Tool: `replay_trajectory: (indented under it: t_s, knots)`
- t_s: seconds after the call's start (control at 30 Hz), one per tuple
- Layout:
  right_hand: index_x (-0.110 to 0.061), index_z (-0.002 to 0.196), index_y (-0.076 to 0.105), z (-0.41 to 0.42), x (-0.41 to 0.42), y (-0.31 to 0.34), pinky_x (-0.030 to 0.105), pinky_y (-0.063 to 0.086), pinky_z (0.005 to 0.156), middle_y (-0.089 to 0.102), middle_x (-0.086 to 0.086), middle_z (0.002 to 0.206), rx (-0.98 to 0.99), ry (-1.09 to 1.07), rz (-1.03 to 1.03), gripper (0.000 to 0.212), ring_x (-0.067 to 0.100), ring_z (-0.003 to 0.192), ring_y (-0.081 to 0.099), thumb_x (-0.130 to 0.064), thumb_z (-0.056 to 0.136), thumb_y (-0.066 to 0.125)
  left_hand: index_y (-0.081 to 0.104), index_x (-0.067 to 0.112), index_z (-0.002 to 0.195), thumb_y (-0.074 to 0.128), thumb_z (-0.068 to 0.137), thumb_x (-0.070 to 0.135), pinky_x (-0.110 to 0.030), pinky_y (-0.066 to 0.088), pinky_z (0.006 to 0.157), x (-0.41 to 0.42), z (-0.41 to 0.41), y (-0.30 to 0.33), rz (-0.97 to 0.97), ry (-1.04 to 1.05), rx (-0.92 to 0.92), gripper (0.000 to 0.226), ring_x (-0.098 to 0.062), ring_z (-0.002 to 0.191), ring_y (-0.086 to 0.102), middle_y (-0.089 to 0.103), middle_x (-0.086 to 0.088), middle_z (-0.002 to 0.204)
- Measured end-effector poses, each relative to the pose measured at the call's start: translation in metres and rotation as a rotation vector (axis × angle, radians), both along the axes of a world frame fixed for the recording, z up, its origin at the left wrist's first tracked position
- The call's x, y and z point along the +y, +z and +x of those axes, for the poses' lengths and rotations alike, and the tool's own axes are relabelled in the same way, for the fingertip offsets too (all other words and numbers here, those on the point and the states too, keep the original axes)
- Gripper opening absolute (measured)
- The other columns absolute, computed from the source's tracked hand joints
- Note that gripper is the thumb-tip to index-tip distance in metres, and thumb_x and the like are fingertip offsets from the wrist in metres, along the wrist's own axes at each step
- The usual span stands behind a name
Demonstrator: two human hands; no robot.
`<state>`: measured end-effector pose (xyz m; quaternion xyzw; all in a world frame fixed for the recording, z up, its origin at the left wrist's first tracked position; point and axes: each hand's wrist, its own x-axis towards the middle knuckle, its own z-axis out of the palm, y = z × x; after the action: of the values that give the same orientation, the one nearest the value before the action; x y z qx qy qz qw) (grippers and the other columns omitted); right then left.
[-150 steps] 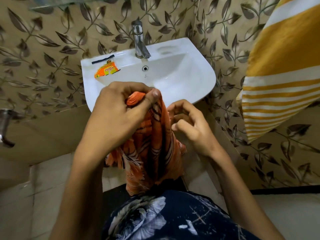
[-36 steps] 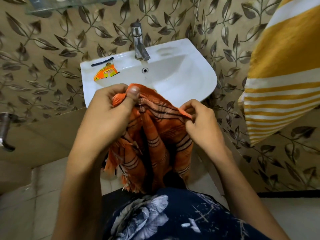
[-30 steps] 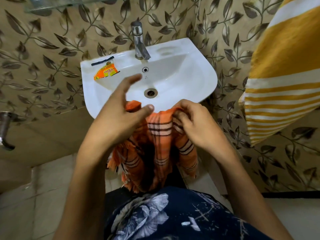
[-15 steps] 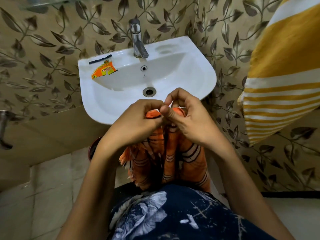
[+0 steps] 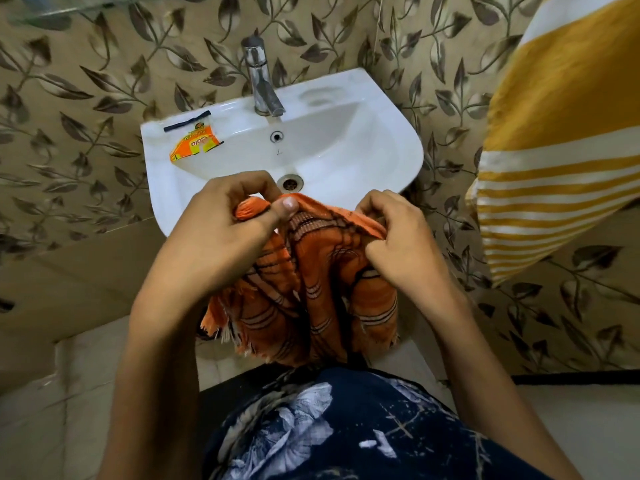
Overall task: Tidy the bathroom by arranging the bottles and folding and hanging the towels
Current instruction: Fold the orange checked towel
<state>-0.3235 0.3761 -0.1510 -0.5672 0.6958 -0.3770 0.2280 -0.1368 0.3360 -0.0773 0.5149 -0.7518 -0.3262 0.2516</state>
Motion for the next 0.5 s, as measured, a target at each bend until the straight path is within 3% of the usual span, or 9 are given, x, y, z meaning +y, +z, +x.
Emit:
replay_trajectory:
  t_s: [0.1, 0.17, 0.2, 0.27, 0.33, 0.4, 0.47, 0.5]
  knots:
    - [-0.025, 0.078, 0.057, -0.004, 0.001, 0.002, 0.018, 0.038, 0.054, 0.060, -0.010, 0.072, 0.003, -0.110, 0.020, 0.032, 0.007, 0.064, 0.058, 0.004, 0.065, 0.053, 0.061, 0.021, 0.071, 0.062, 0.085, 0.036, -0.019, 0.039, 0.050, -0.004, 0.004, -0.005, 0.011, 0.122, 0.029, 0.020, 0.003, 0.052, 0.050, 0.057, 0.017, 0.054]
    - [-0.026, 0.080, 0.060, -0.006, 0.002, 0.007, 0.019, 0.043, 0.056, 0.066, -0.009, 0.076, -0.015, -0.080, 0.042, 0.035, 0.009, 0.070, 0.063, 0.006, 0.069, 0.051, 0.064, 0.028, 0.080, 0.066, 0.082, 0.035, -0.021, 0.042, 0.054, -0.007, 0.007, -0.008, 0.020, 0.187, 0.063, 0.007, 0.001, 0.060, 0.055, 0.057, 0.015, 0.063]
    - [-0.027, 0.082, 0.061, -0.007, 0.002, 0.010, 0.023, 0.047, 0.061, 0.067, -0.007, 0.079, -0.018, -0.035, 0.055, 0.038, 0.011, 0.075, 0.064, 0.007, 0.070, 0.049, 0.063, 0.035, 0.090, 0.069, 0.080, 0.033, -0.019, 0.046, 0.053, -0.007, 0.007, -0.008, 0.036, 0.174, 0.075, 0.011, 0.003, 0.064, 0.057, 0.057, 0.017, 0.072]
    - [-0.023, 0.088, 0.065, -0.002, 0.000, 0.018, 0.031, 0.052, 0.076, 0.070, -0.003, 0.087, -0.032, 0.067, 0.055, 0.038, 0.016, 0.086, 0.065, 0.007, 0.075, 0.045, 0.056, 0.046, 0.109, 0.073, 0.076, 0.032, -0.003, 0.043, 0.053, -0.006, 0.003, -0.010, 0.093, 0.051, 0.070, 0.040, 0.016, 0.070, 0.056, 0.054, 0.031, 0.083]
    - [-0.017, 0.093, 0.066, 0.007, -0.002, 0.026, 0.039, 0.051, 0.083, 0.071, -0.001, 0.094, -0.040, 0.172, 0.022, 0.032, 0.019, 0.092, 0.065, 0.003, 0.080, 0.045, 0.050, 0.049, 0.118, 0.073, 0.074, 0.036, -0.001, 0.042, 0.066, -0.003, -0.008, -0.012, 0.124, -0.070, -0.018, 0.051, 0.013, 0.080, 0.055, 0.046, 0.045, 0.089]
    - [-0.017, 0.096, 0.062, 0.016, -0.002, 0.028, 0.039, 0.049, 0.082, 0.069, -0.001, 0.094, -0.041, 0.232, -0.007, 0.025, 0.018, 0.091, 0.063, -0.002, 0.084, 0.047, 0.059, 0.041, 0.111, 0.070, 0.078, 0.038, -0.018, 0.048, 0.079, -0.002, -0.018, -0.018, 0.132, -0.124, -0.108, 0.035, -0.001, 0.085, 0.060, 0.060, 0.027, 0.100]
    - [-0.021, 0.099, 0.056, 0.020, -0.002, 0.027, 0.035, 0.048, 0.076, 0.067, -0.002, 0.090, -0.064, 0.226, -0.034, 0.019, 0.014, 0.083, 0.060, -0.006, 0.089, 0.048, 0.067, 0.029, 0.090, 0.065, 0.082, 0.037, -0.032, 0.048, 0.073, -0.002, -0.024, -0.020, 0.117, -0.129, -0.151, 0.011, -0.014, 0.077, 0.061, 0.067, 0.006, 0.081]
    - [-0.022, 0.101, 0.053, 0.020, -0.001, 0.026, 0.031, 0.047, 0.071, 0.066, -0.003, 0.087, -0.087, 0.212, -0.044, 0.018, 0.009, 0.075, 0.058, -0.009, 0.090, 0.048, 0.067, 0.025, 0.082, 0.063, 0.084, 0.036, -0.033, 0.045, 0.067, -0.002, -0.025, -0.020, 0.098, -0.125, -0.151, 0.012, -0.016, 0.070, 0.059, 0.064, 0.003, 0.071]
